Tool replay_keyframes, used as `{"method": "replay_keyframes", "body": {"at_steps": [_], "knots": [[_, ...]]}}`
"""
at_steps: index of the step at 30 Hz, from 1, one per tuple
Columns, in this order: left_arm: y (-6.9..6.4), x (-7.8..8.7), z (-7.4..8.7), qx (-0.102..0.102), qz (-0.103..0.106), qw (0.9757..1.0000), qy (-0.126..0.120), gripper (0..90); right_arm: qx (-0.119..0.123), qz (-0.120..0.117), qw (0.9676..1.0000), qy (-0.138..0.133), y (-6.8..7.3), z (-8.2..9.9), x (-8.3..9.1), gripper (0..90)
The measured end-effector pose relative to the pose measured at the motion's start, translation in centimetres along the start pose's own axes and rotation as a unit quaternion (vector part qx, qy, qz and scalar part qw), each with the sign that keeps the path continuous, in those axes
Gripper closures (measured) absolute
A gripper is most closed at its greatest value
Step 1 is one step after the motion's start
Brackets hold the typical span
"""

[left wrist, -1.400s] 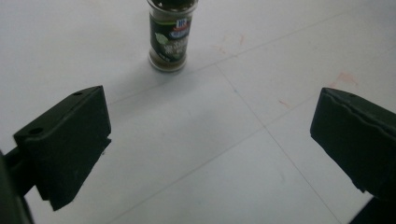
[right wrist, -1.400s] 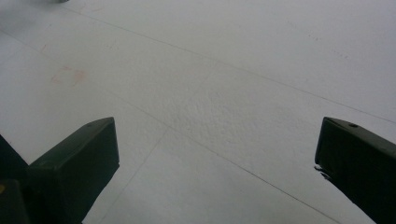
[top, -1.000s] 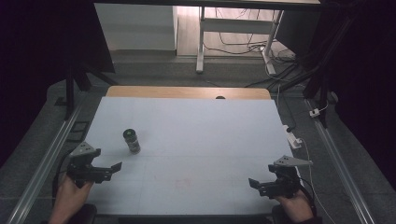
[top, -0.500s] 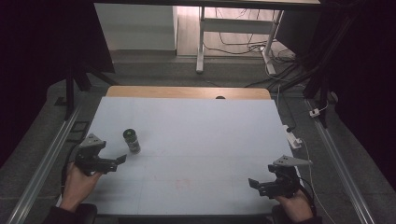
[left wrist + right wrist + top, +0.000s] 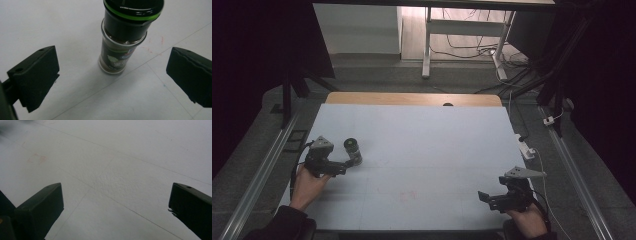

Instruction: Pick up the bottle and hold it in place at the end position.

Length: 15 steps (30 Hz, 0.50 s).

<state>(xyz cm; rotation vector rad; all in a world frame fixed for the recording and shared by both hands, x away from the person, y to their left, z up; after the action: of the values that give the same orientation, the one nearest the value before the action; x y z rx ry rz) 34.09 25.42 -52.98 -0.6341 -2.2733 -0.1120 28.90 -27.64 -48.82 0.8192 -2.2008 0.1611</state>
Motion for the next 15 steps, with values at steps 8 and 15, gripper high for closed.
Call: {"method": "replay_keyframes", "body": {"at_steps": [8, 15], "knots": [[0.1, -1.8, -0.5, -0.026, 0.007, 0.9995, 0.018, 0.0, 0.000, -0.001, 1.0000, 0.000, 0.0, 0.0, 0.0, 0.0], [0.2, -3.1, -0.8, -0.037, 0.005, 0.9987, 0.035, 2.7, 0.001, -0.001, 1.0000, -0.001, 0.0, 0.0, 0.0, 0.0]]}}
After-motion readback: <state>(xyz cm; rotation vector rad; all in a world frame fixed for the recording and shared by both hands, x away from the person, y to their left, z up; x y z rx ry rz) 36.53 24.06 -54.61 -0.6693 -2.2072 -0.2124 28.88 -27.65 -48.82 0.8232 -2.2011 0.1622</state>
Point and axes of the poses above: each handheld gripper's, and its own axes: x roughly backward along the jaws, z roughly out of its underside, y roughly to its left, the point moved 4 cm from there along -x, roughly forward along the jaws, and after that the axes turned 2 degrees about y, right-handed, at the moved point
